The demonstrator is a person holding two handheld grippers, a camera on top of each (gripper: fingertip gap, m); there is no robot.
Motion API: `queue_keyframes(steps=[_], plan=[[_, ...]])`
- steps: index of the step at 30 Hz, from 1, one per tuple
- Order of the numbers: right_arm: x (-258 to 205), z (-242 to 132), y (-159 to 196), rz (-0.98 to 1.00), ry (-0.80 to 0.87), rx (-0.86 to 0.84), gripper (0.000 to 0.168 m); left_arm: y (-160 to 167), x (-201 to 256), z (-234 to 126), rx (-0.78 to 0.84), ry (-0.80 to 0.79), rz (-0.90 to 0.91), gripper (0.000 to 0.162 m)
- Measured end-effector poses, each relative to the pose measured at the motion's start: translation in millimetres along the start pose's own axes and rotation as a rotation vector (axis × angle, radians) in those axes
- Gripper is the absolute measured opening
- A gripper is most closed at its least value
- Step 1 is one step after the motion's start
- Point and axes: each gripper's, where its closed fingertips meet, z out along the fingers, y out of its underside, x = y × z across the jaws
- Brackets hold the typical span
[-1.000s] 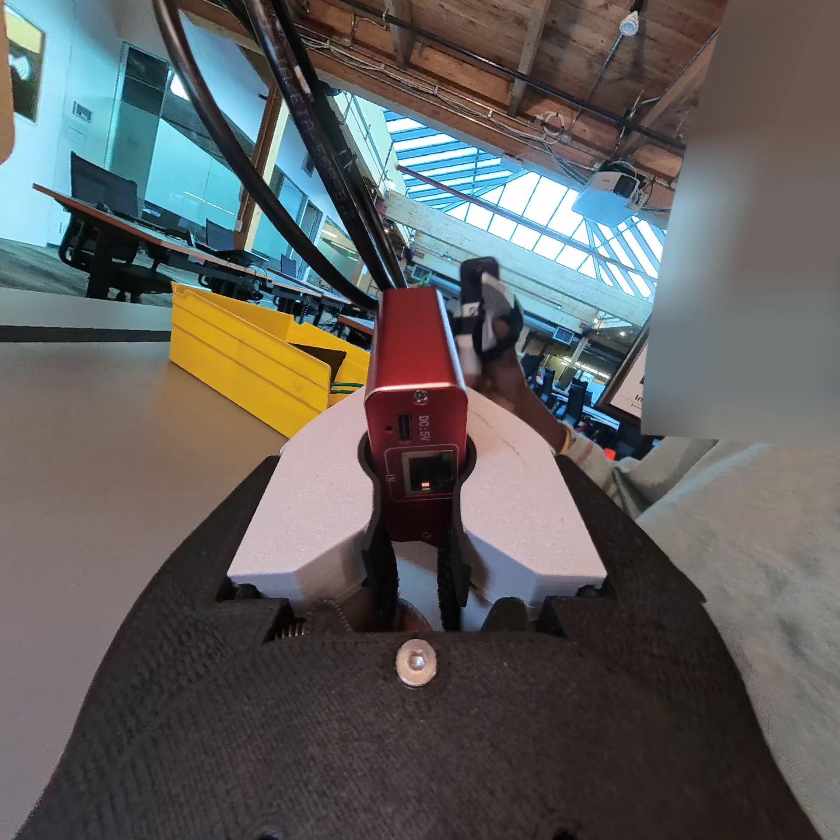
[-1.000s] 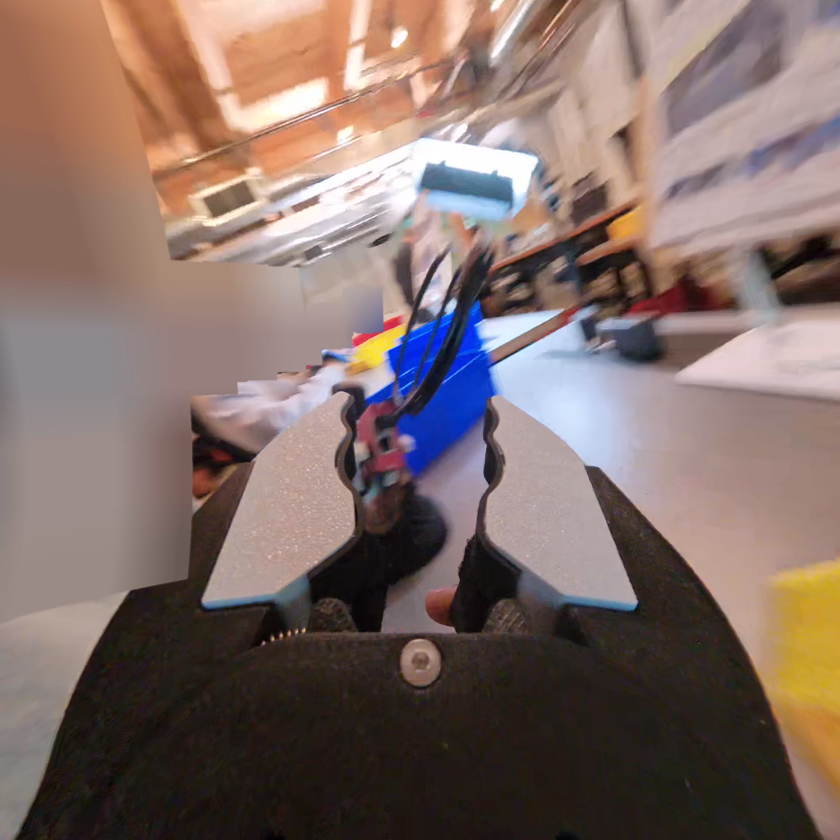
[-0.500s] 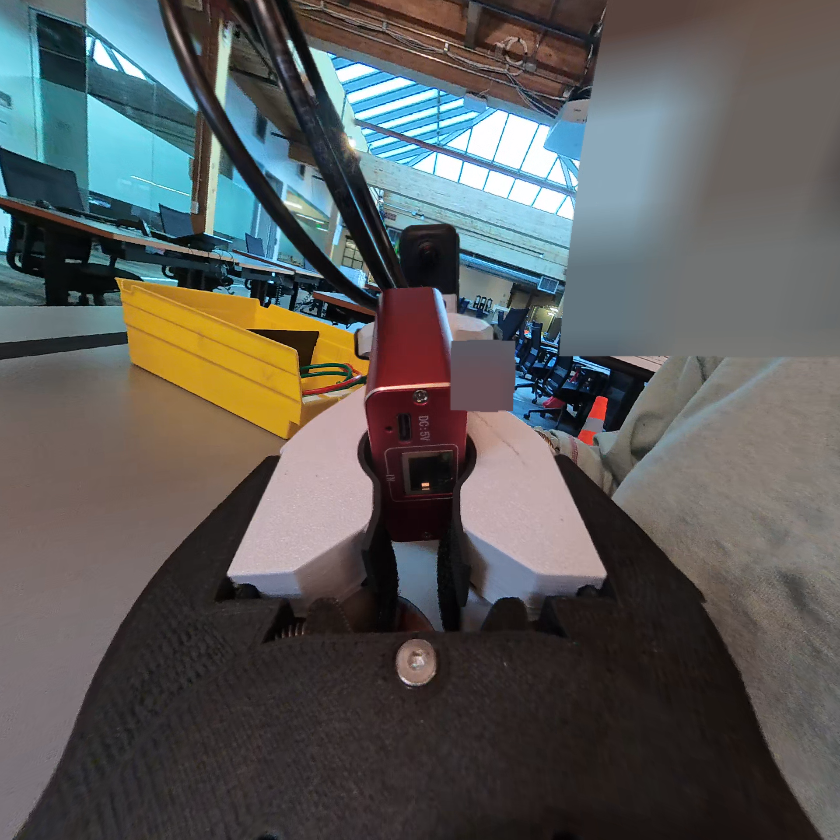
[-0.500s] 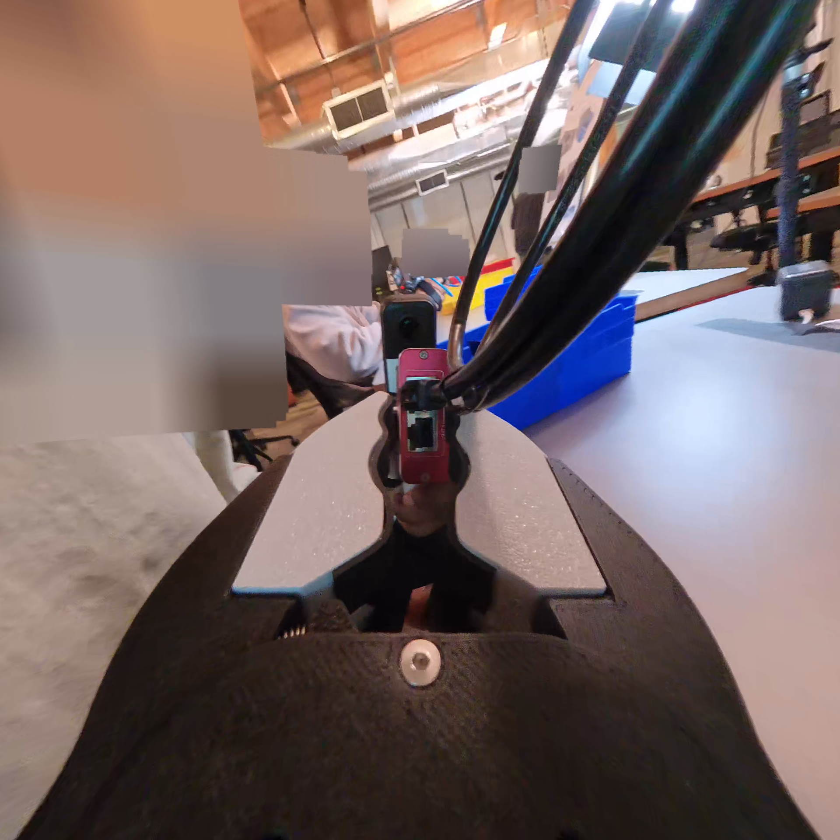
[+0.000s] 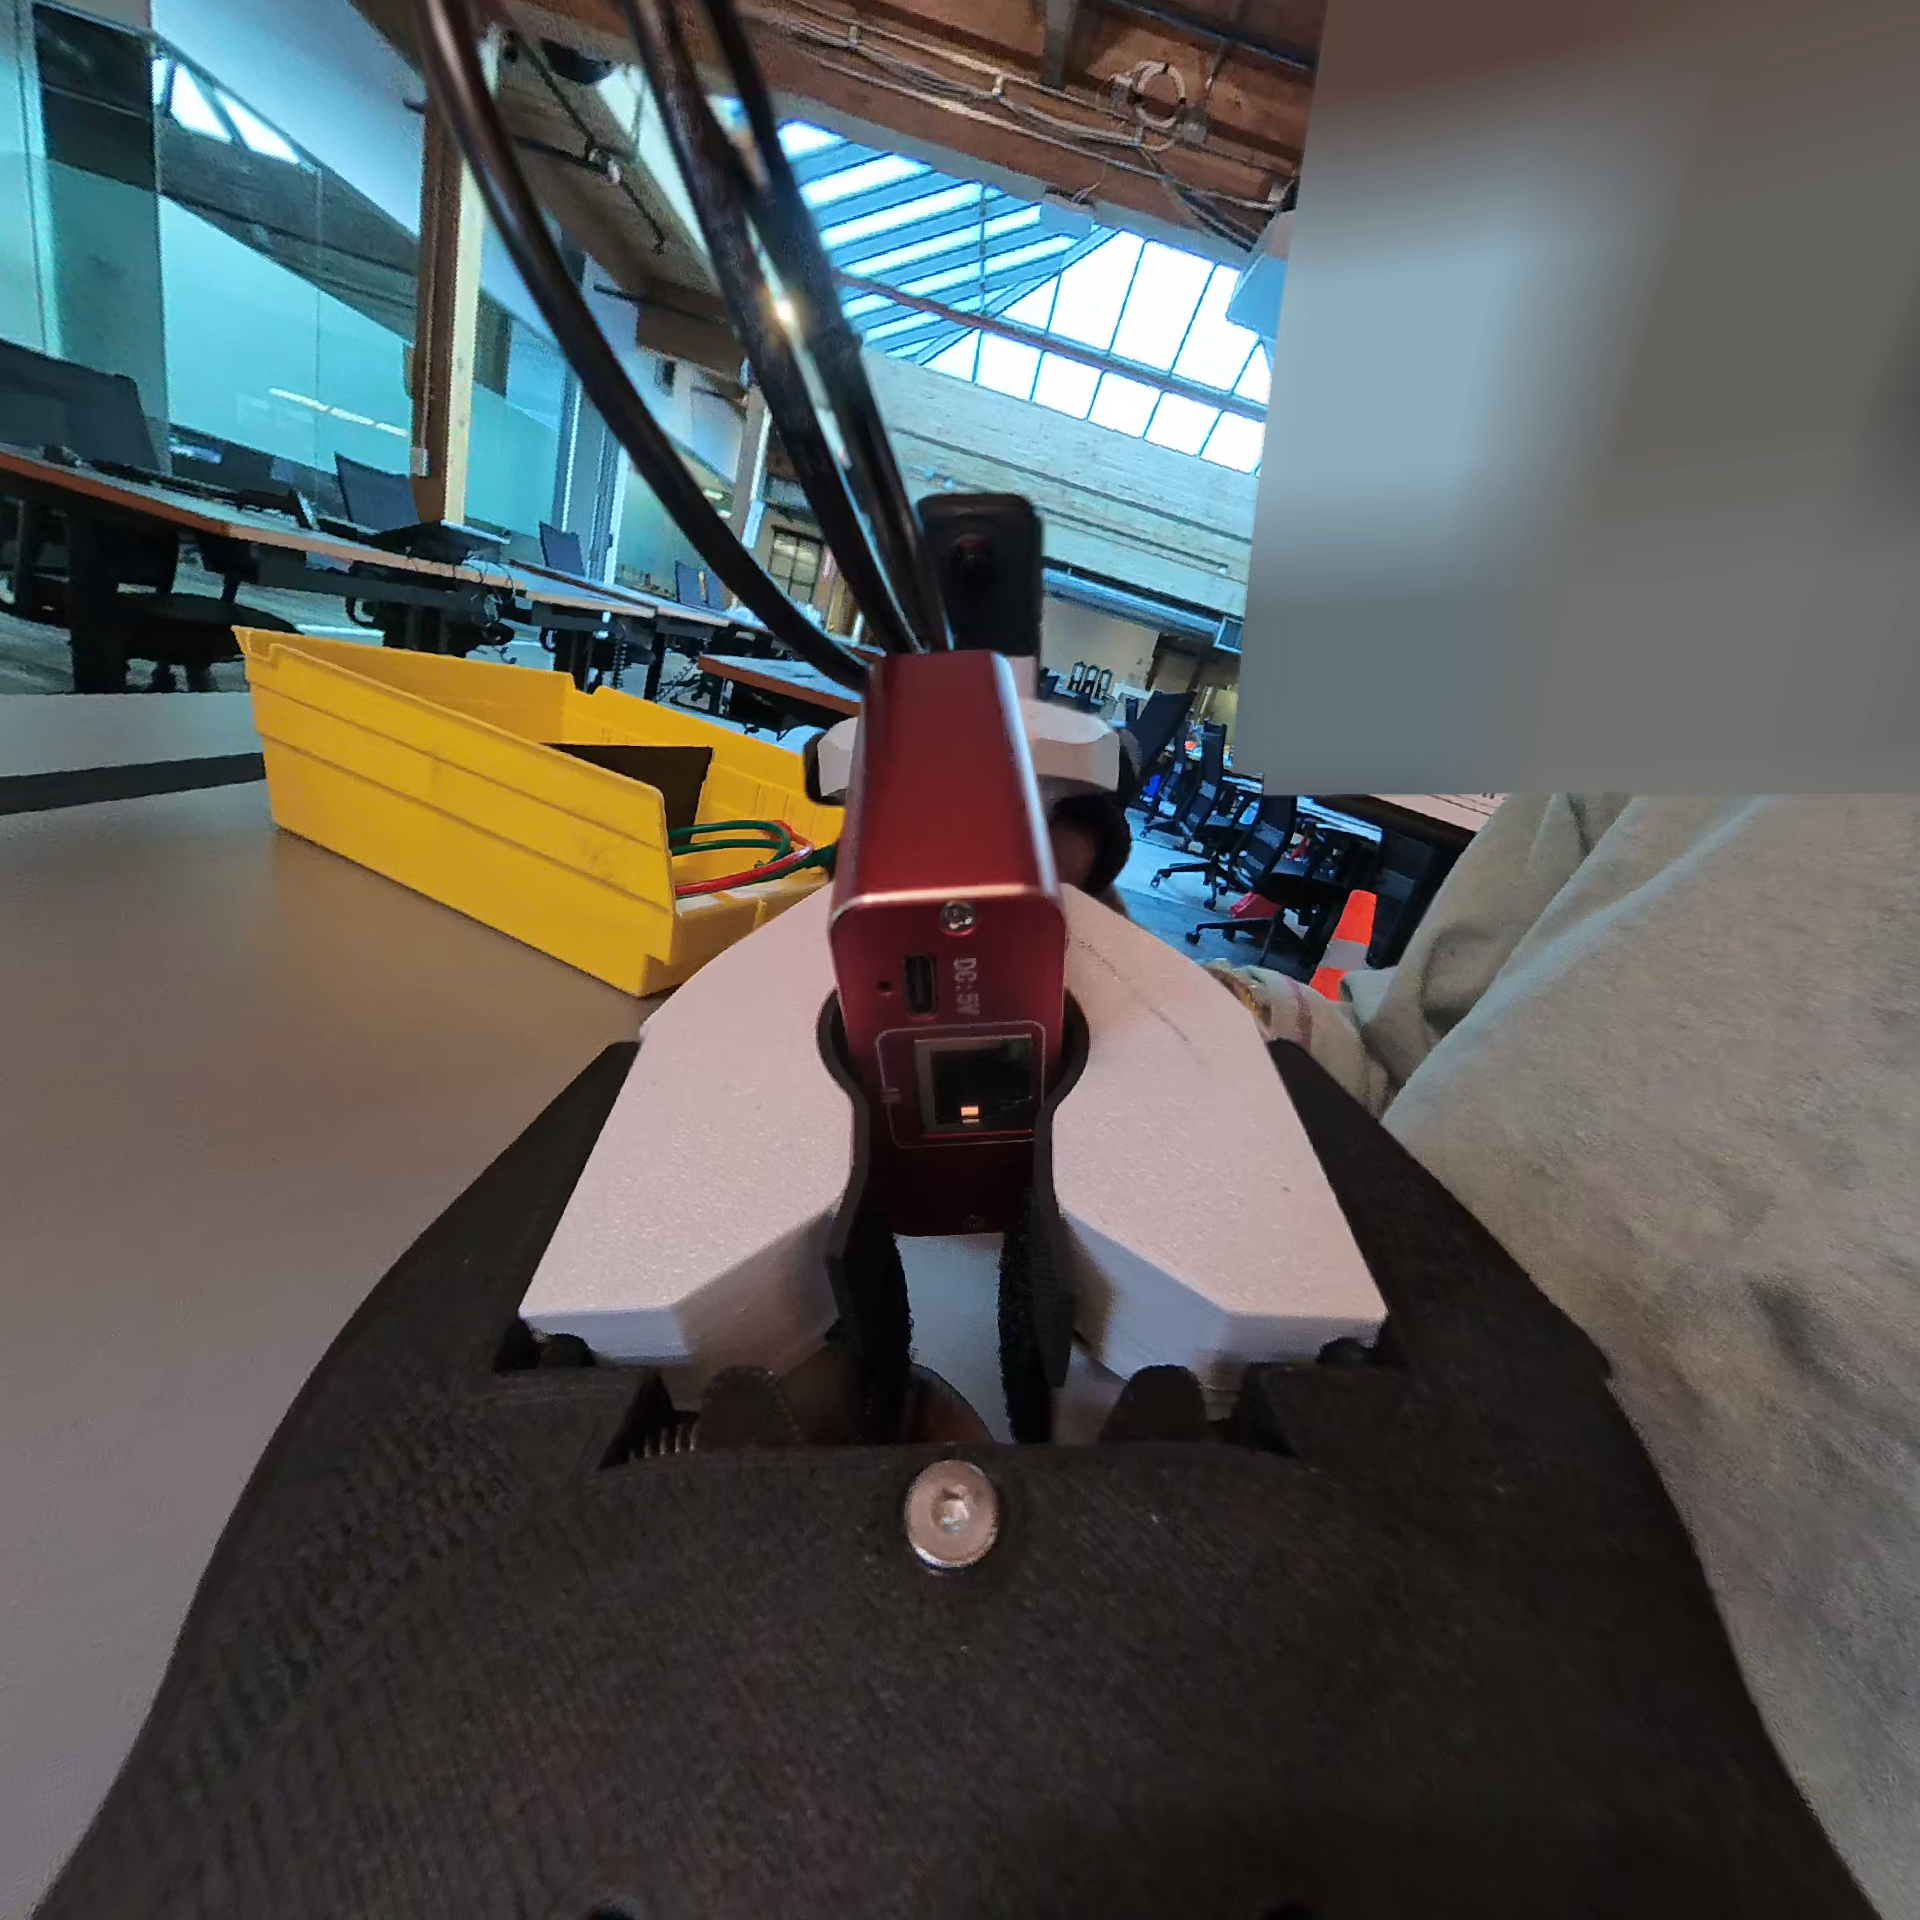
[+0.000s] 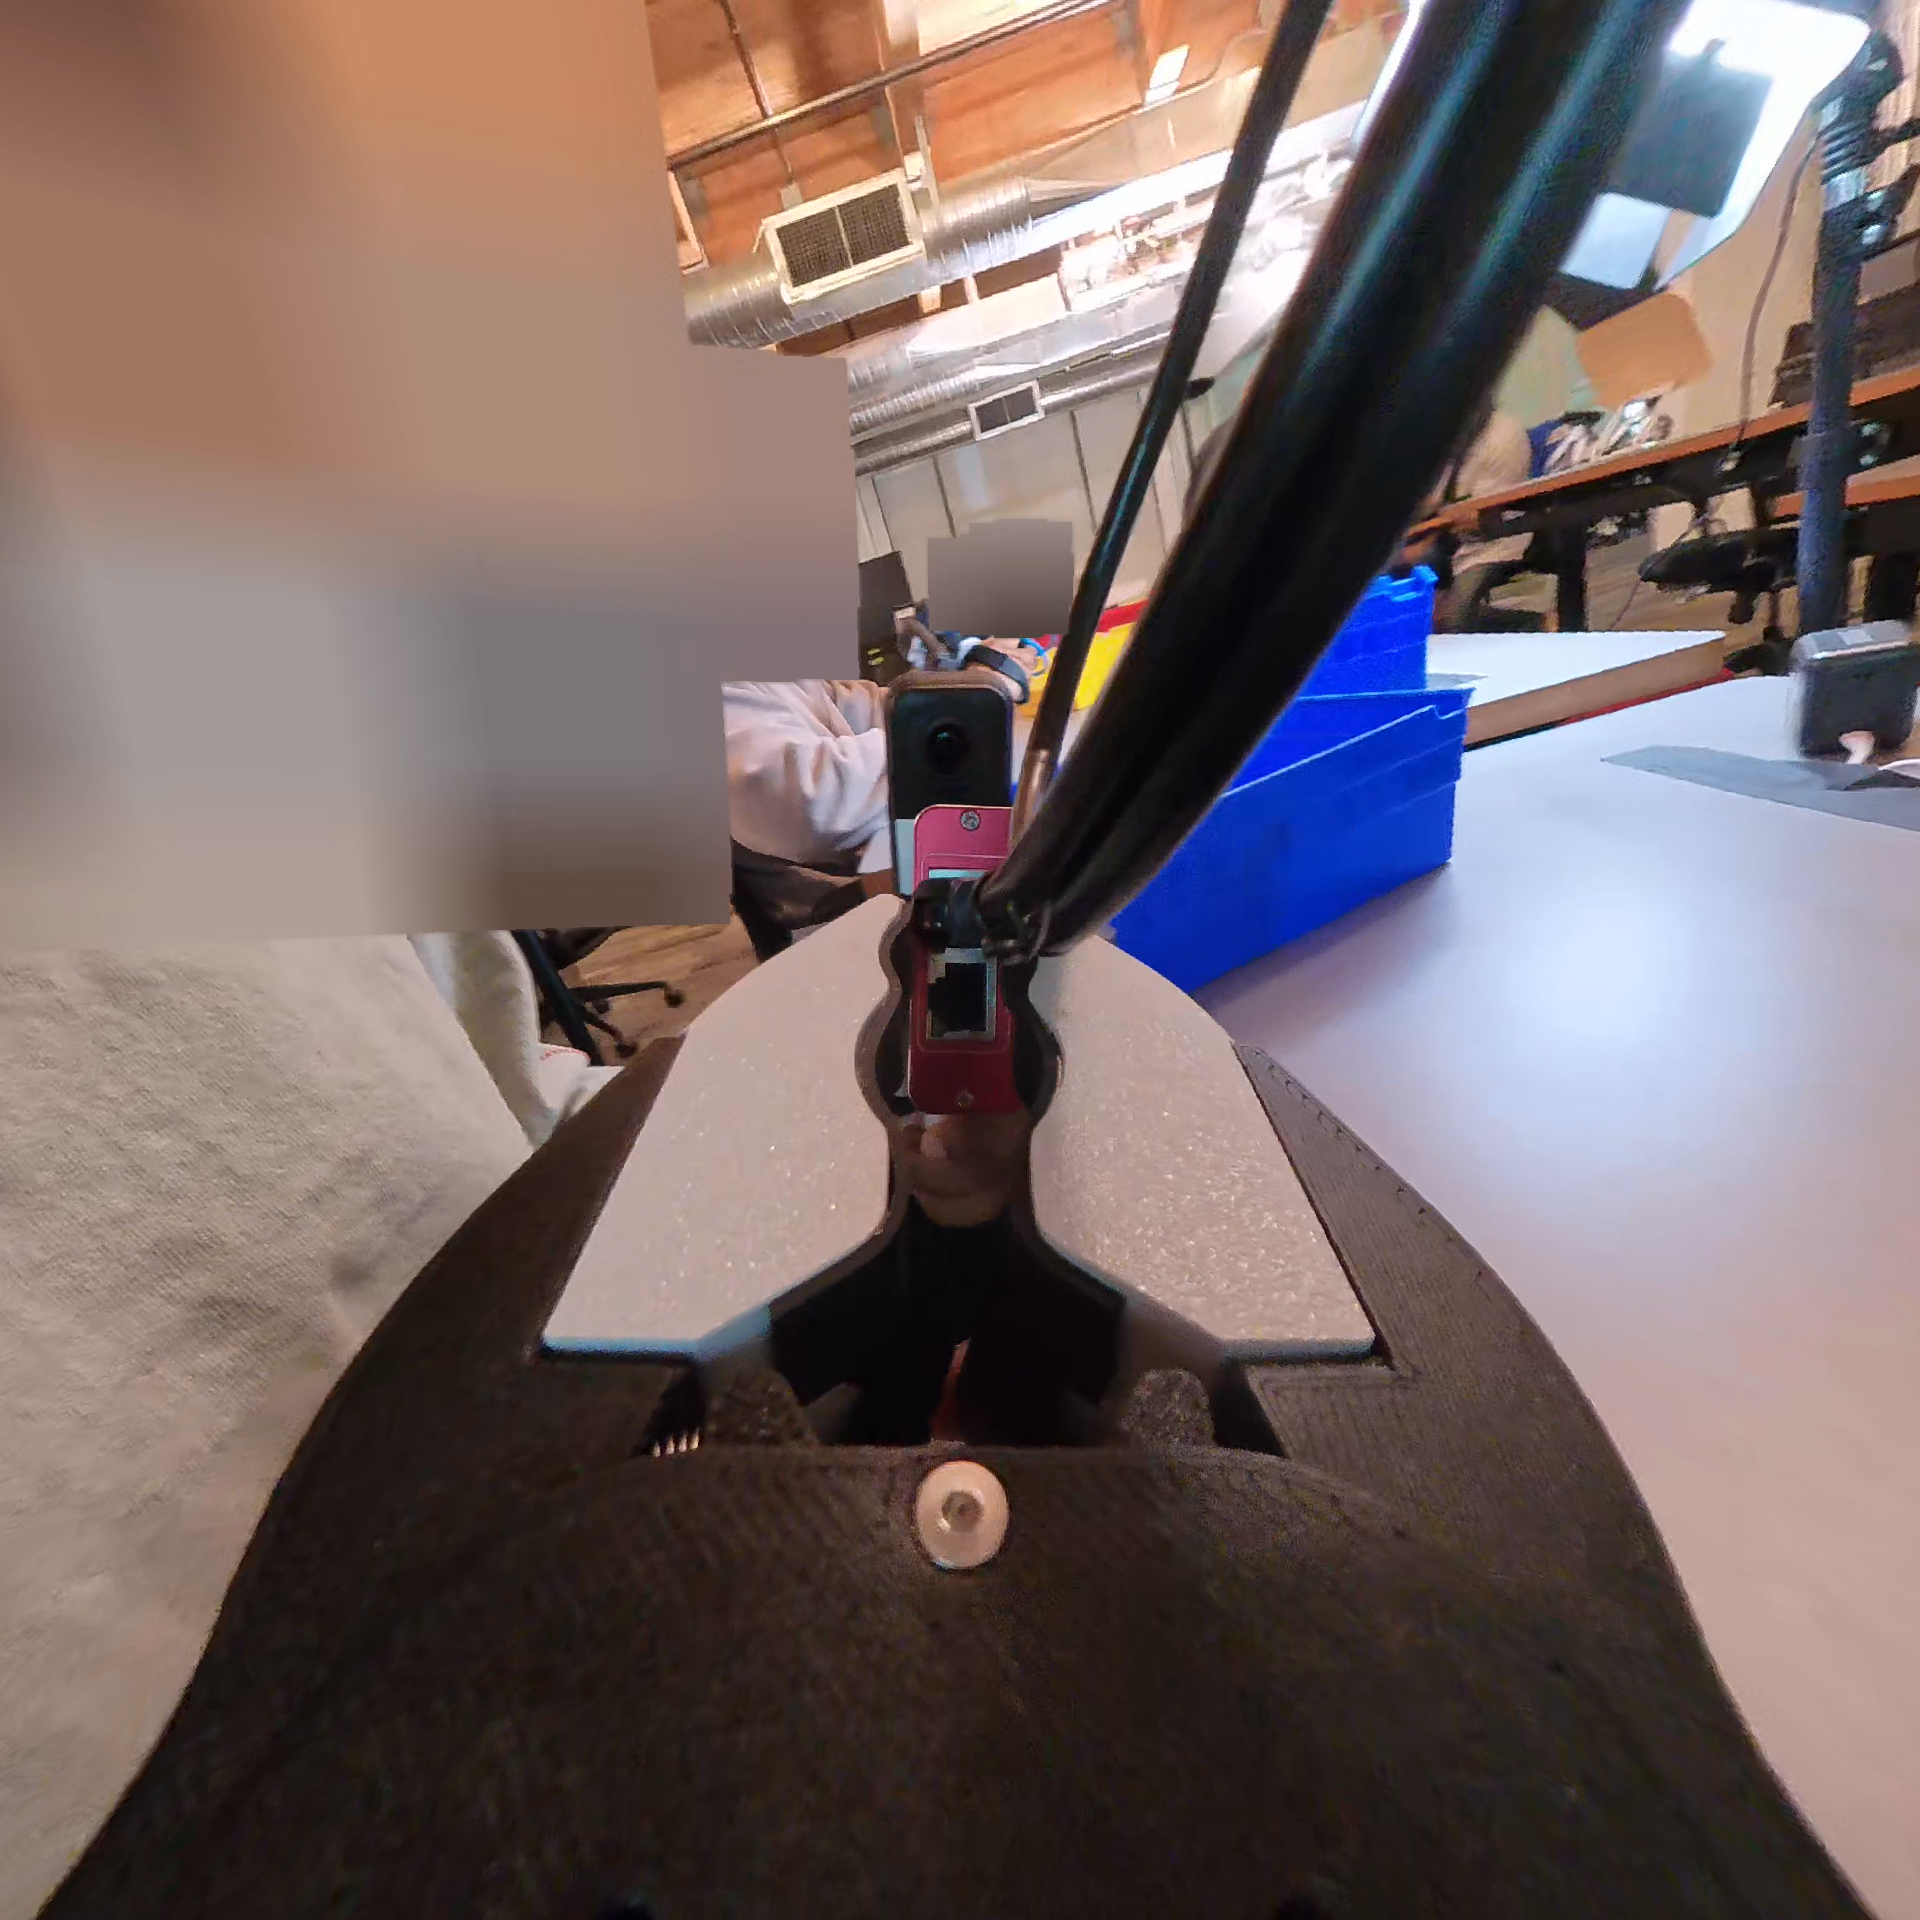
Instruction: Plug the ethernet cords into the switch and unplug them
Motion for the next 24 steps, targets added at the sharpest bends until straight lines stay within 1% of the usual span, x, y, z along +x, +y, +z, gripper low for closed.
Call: queue_keyframes(steps=[7, 12, 15, 17, 21, 24], plan=[[1, -3, 1, -0.196, 0.127, -0.012, 0.016, 5, -1, 3, -0.033, -0.027, 0.036, 0.029], [6, -8, 2, -0.327, 0.250, 0.024, 0.018, 8, -4, 5, -0.049, -0.058, 0.050, 0.029], [4, -7, 0, -0.391, 0.298, 0.051, 0.018, 5, -2, 5, -0.035, -0.039, 0.047, 0.029], [-1, -6, -3, -0.423, 0.301, 0.081, 0.017, 2, 3, 6, -0.006, 0.007, 0.025, 0.029], [-9, -1, -10, -0.384, 0.258, 0.141, 0.015, -9, 10, 4, 0.067, 0.095, -0.040, 0.029], [-11, 0, -12, -0.353, 0.227, 0.169, 0.014, -12, 11, 3, 0.080, 0.119, -0.055, 0.029]])
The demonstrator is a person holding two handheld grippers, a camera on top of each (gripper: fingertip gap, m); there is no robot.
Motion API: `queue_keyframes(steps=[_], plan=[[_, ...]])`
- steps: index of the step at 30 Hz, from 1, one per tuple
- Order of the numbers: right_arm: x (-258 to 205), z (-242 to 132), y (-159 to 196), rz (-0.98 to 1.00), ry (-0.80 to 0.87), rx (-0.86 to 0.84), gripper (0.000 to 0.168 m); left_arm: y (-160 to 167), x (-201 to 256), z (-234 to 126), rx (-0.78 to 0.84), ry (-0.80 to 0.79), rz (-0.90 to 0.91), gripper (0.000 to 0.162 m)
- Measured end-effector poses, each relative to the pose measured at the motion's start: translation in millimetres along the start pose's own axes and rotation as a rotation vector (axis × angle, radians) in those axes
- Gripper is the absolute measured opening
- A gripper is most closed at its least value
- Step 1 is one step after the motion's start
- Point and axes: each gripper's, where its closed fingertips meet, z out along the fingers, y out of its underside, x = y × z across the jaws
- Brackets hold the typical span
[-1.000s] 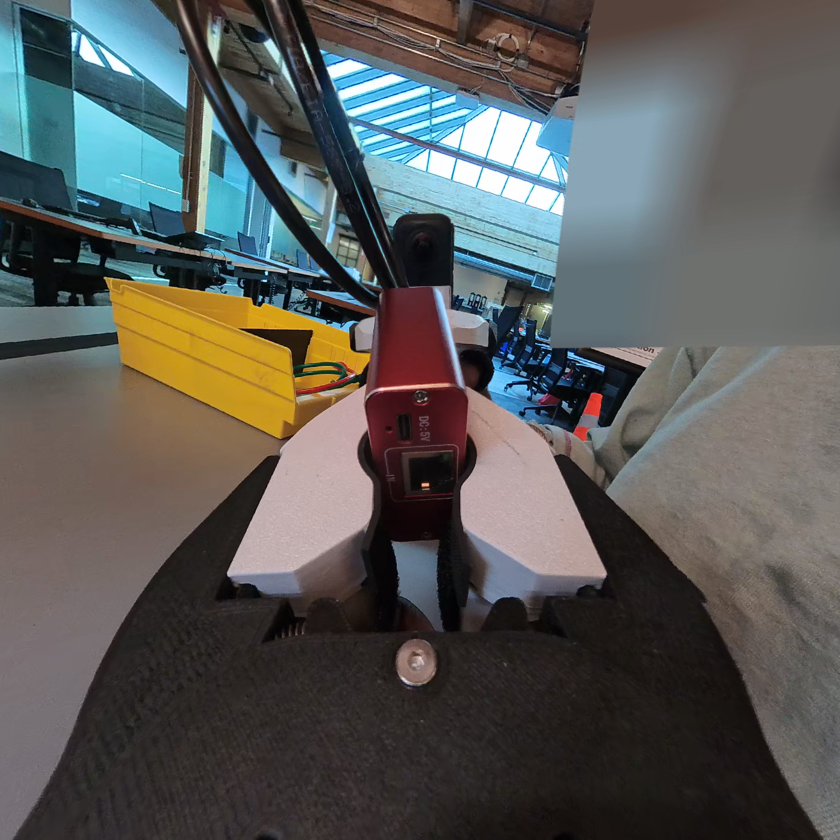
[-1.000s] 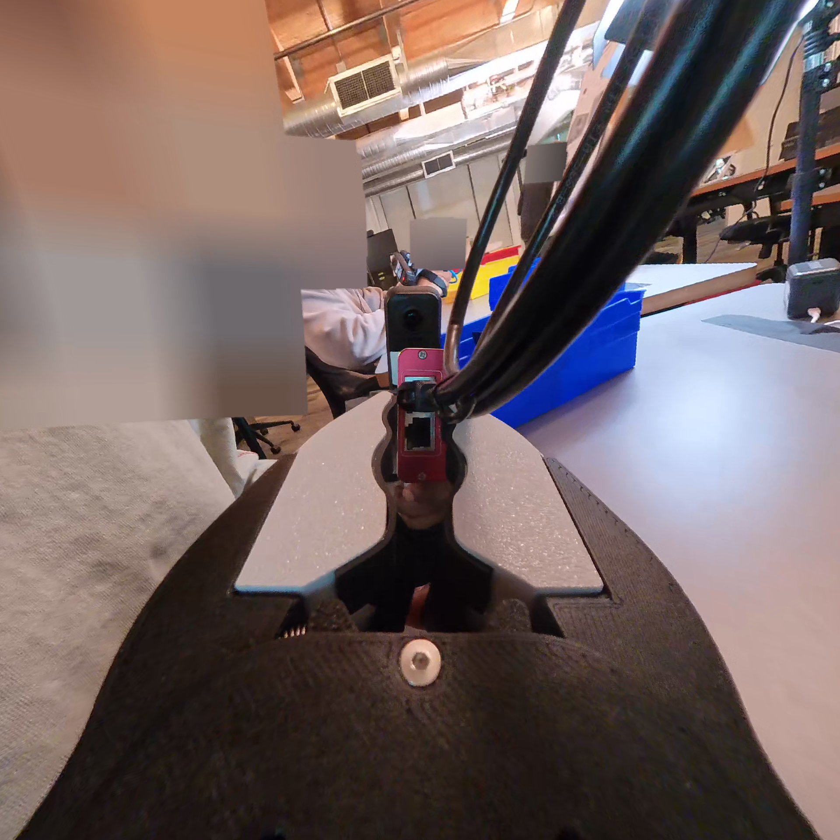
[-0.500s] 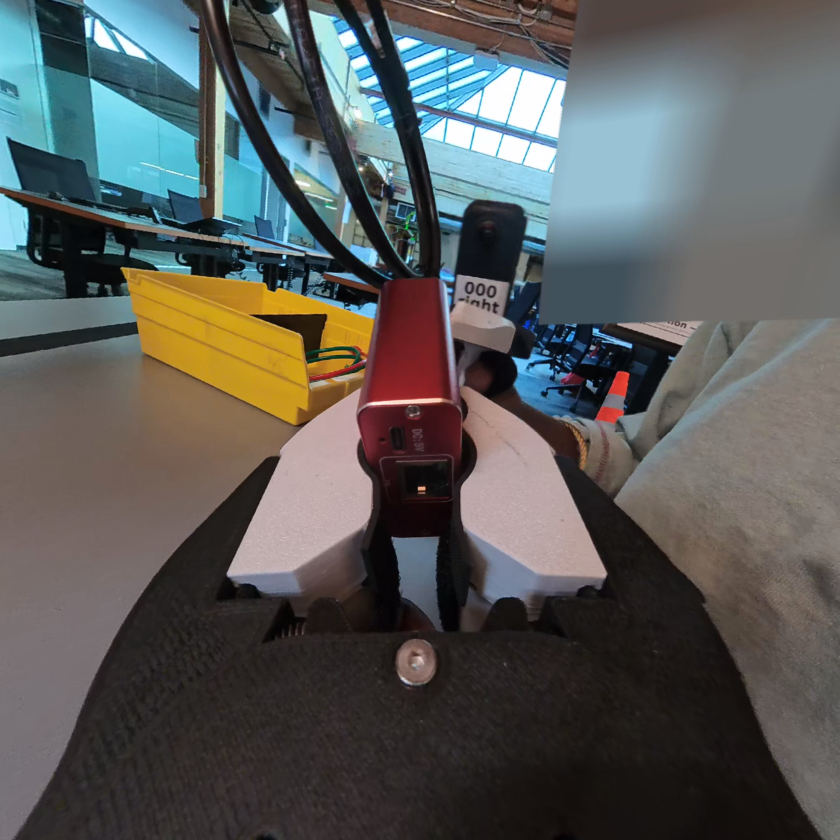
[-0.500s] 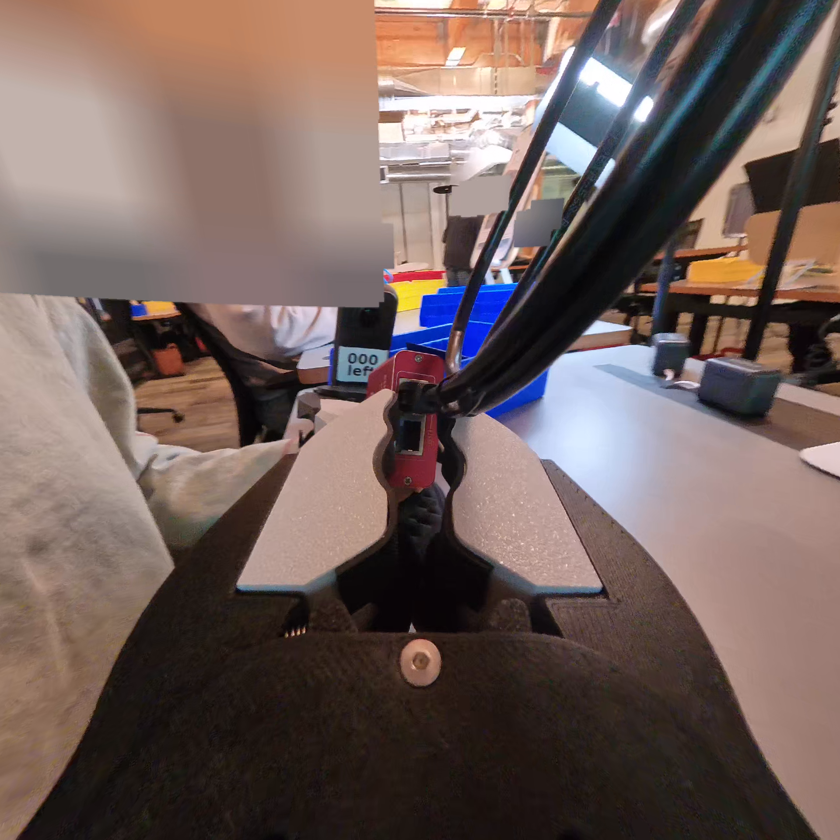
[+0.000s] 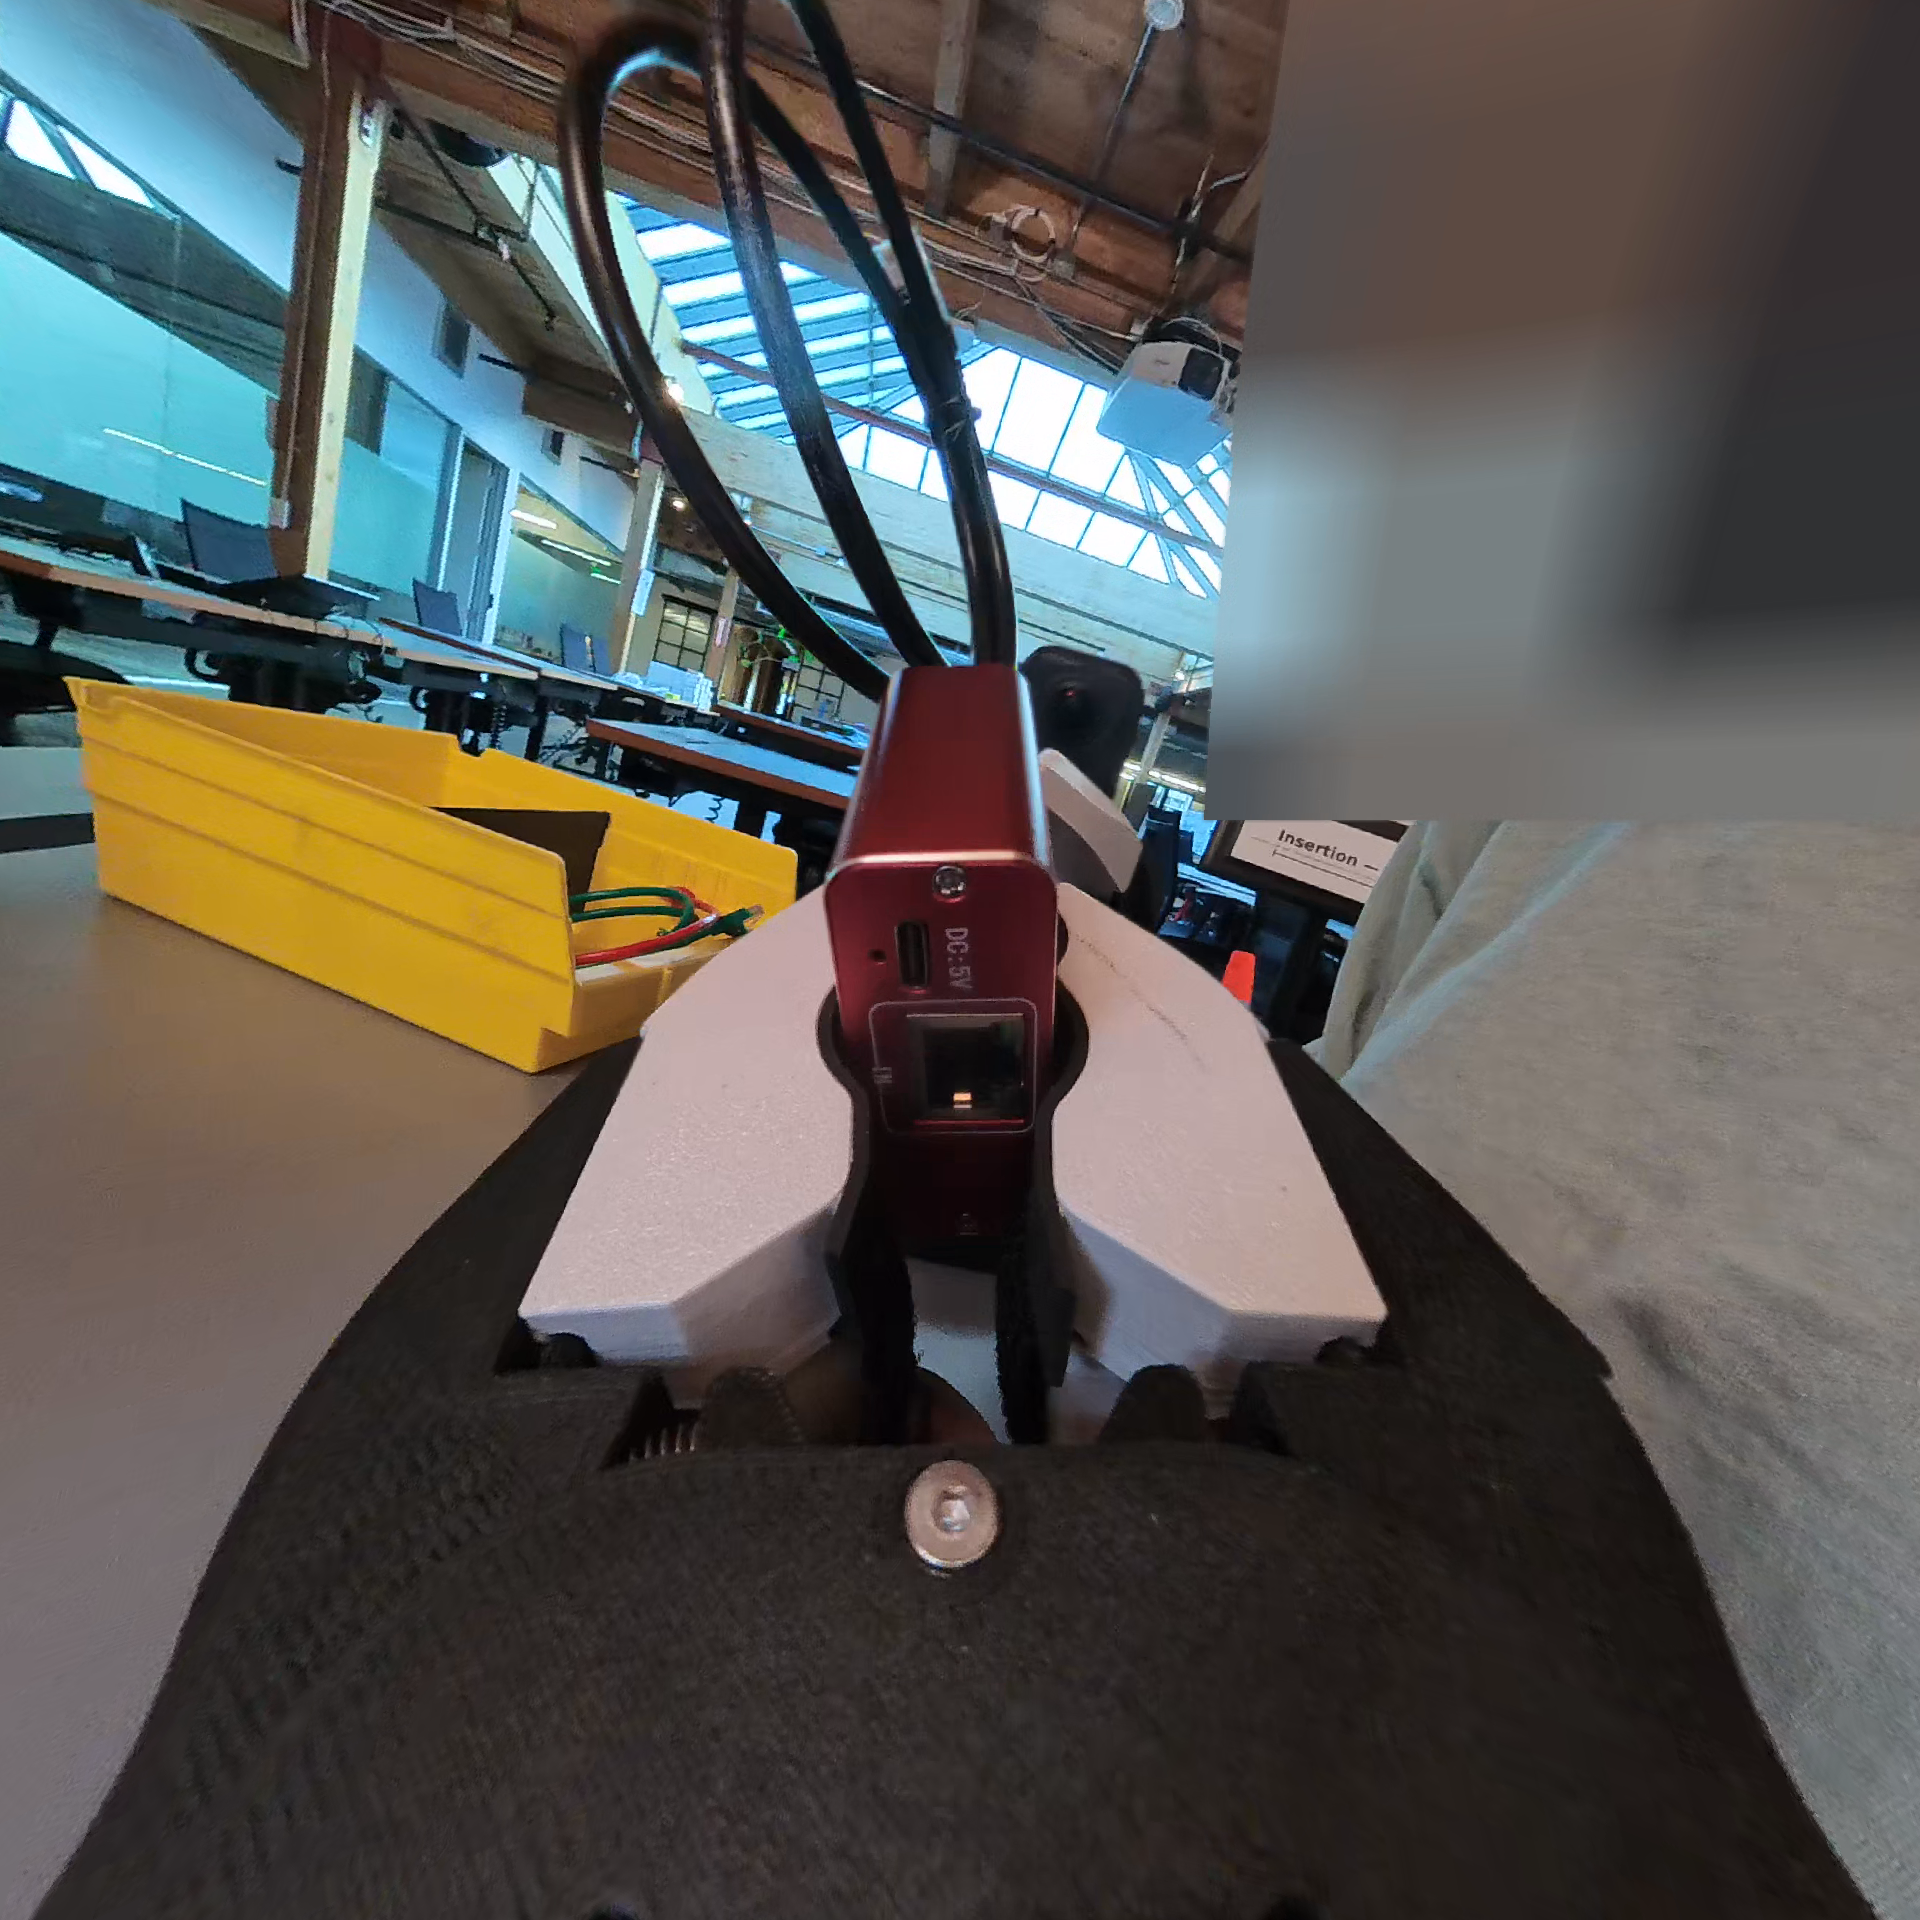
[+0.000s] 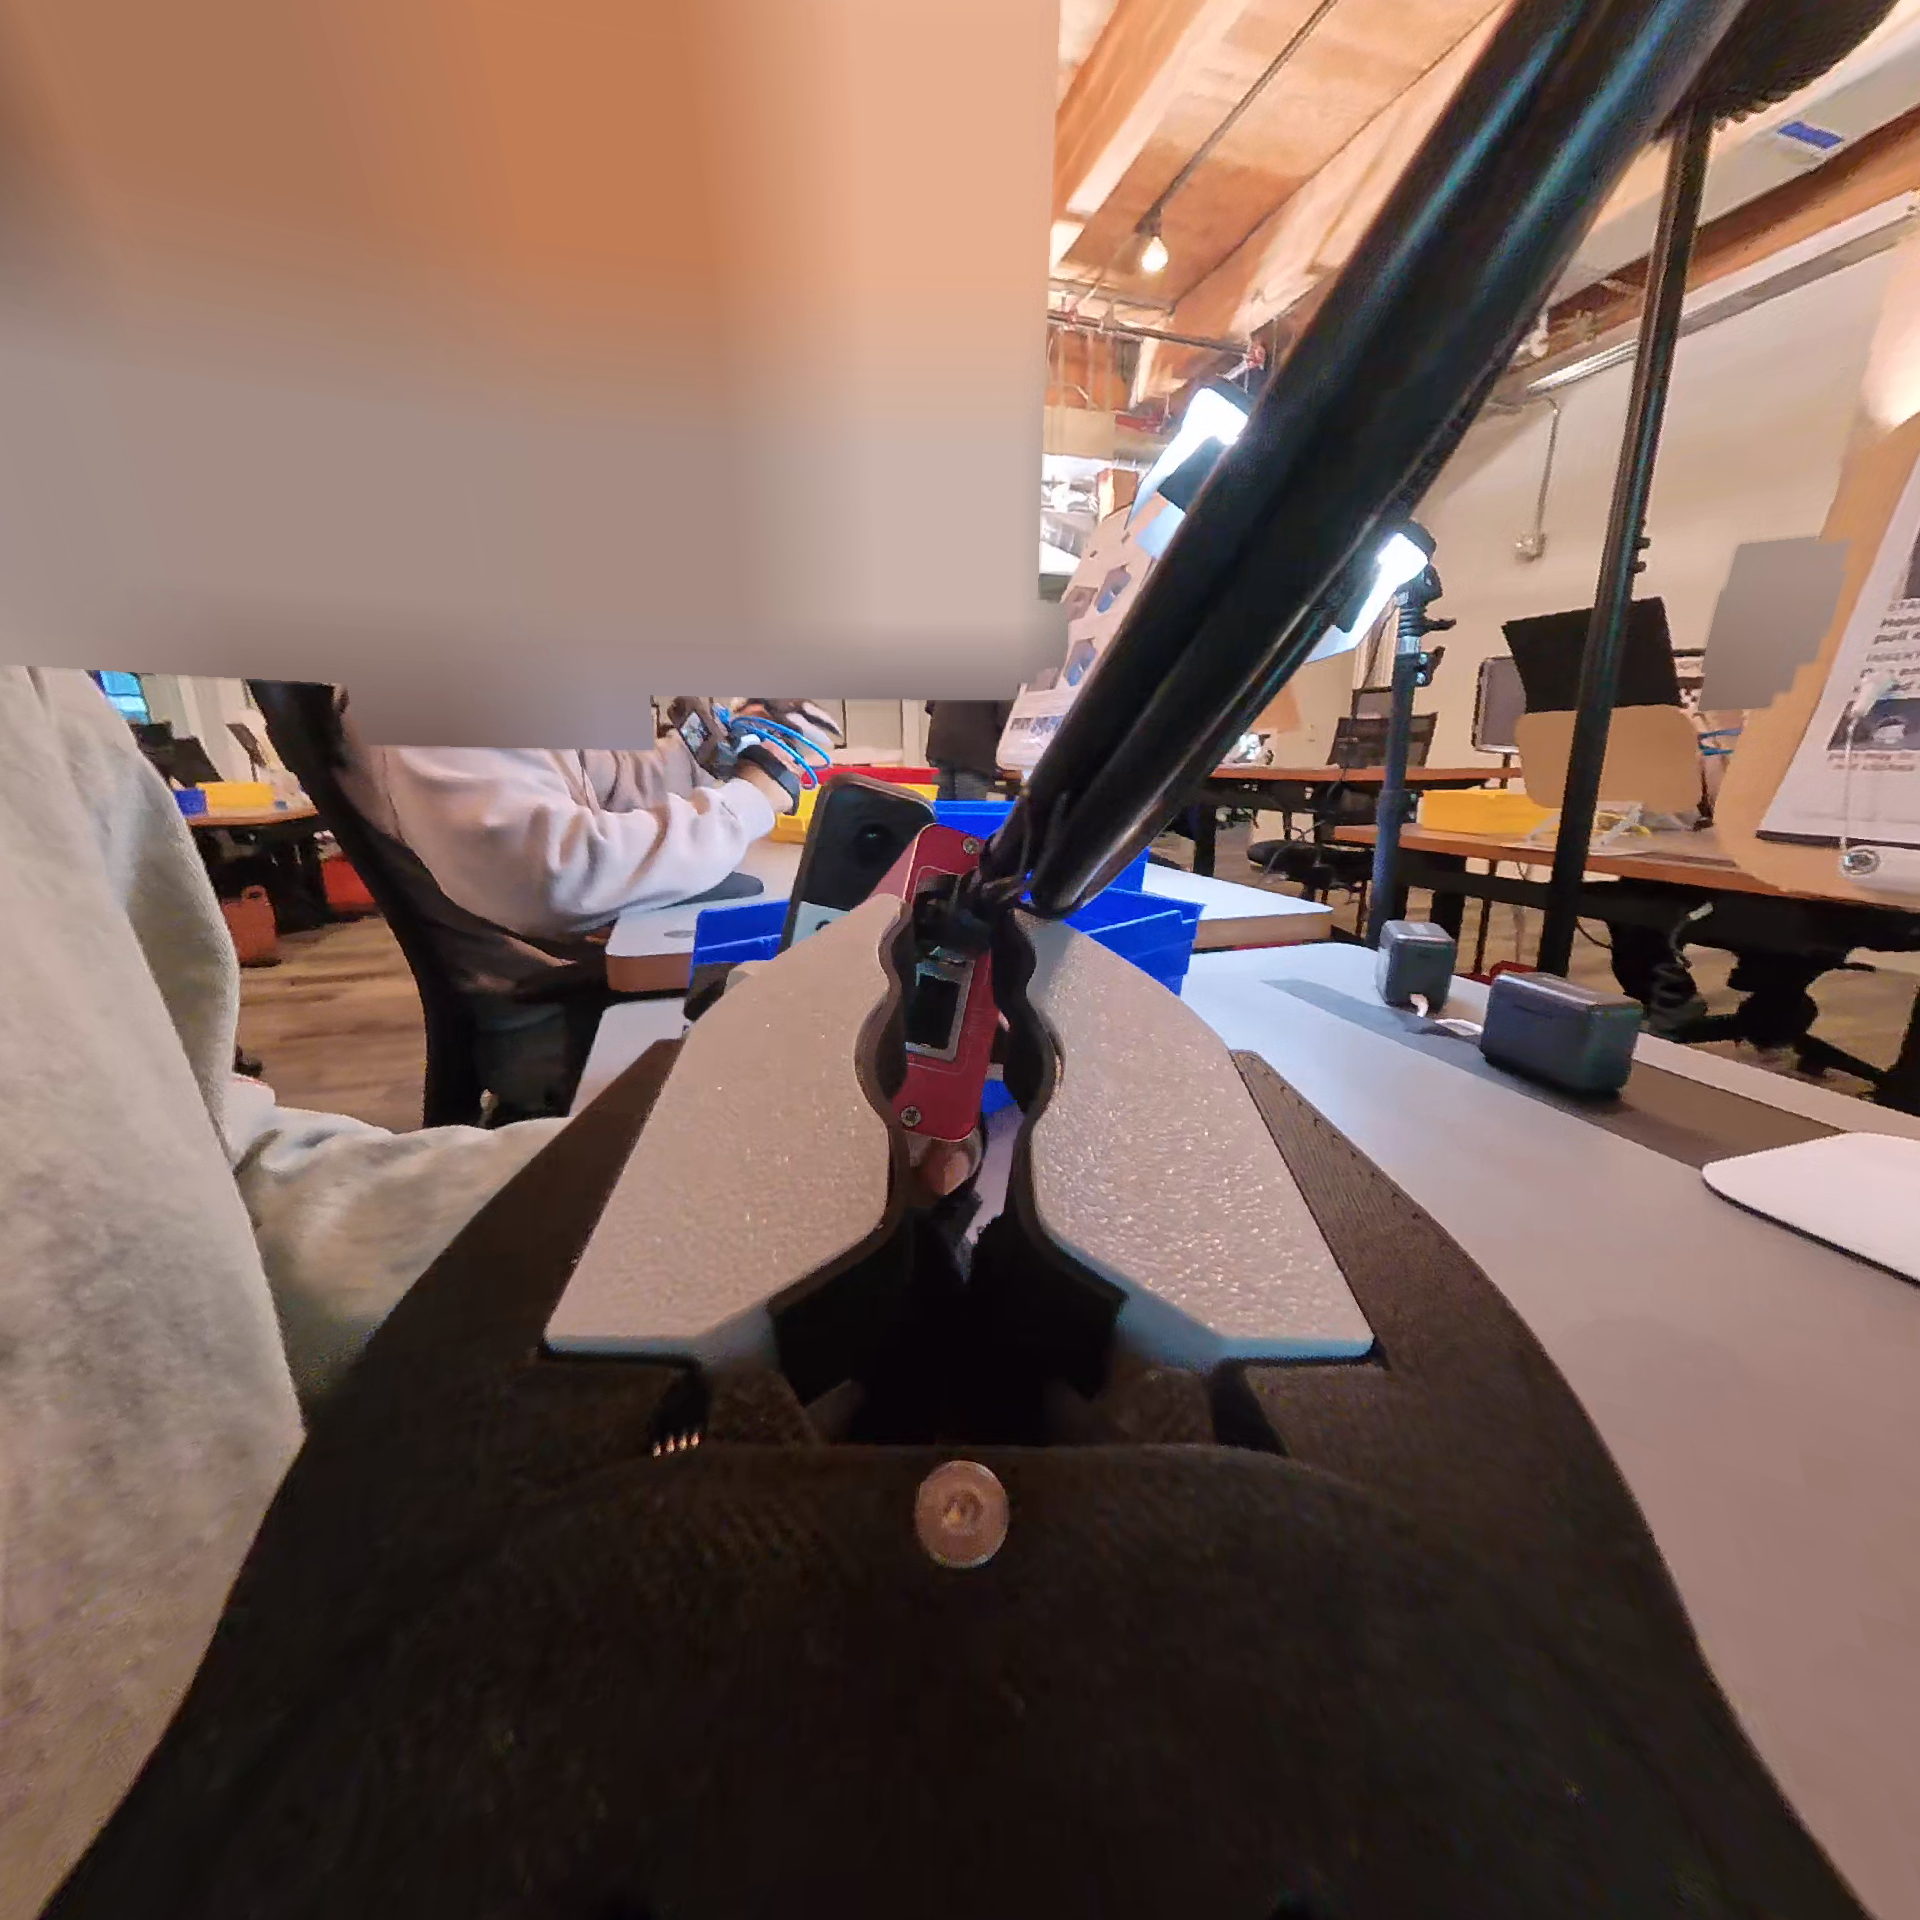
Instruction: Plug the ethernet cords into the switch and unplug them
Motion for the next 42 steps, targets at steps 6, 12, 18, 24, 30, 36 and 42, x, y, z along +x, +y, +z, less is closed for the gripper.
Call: queue_keyframes(steps=[6, 12, 18, 24, 30, 36, 42], plan=[[1, -4, -2, 0.110, -0.013, 0.049, 0.013, -3, 1, 2, 0.016, 0.005, -0.017, 0.029], [14, -4, 5, 0.172, 0.061, 0.020, 0.015, -3, -12, 1, 0.003, -0.142, 0.091, 0.030], [52, -43, -40, 0.149, 0.224, 0.250, 0.013, -38, 0, -29, 0.254, -0.082, 0.063, 0.029], [48, -53, -35, 0.047, 0.150, -0.041, 0.013, -30, -16, -19, 0.144, -0.155, 0.120, 0.030], [101, -128, -68, -0.100, 0.414, -0.269, 0.014, -16, -16, -19, 0.079, -0.190, 0.135, 0.029], [166, -259, -55, -0.440, 0.886, -1.044, 0.014, -11, -19, -17, 0.044, -0.213, 0.158, 0.029], [192, -321, -48, -0.737, 0.988, -1.706, 0.014, -10, -22, -18, 0.038, -0.232, 0.148, 0.029]])
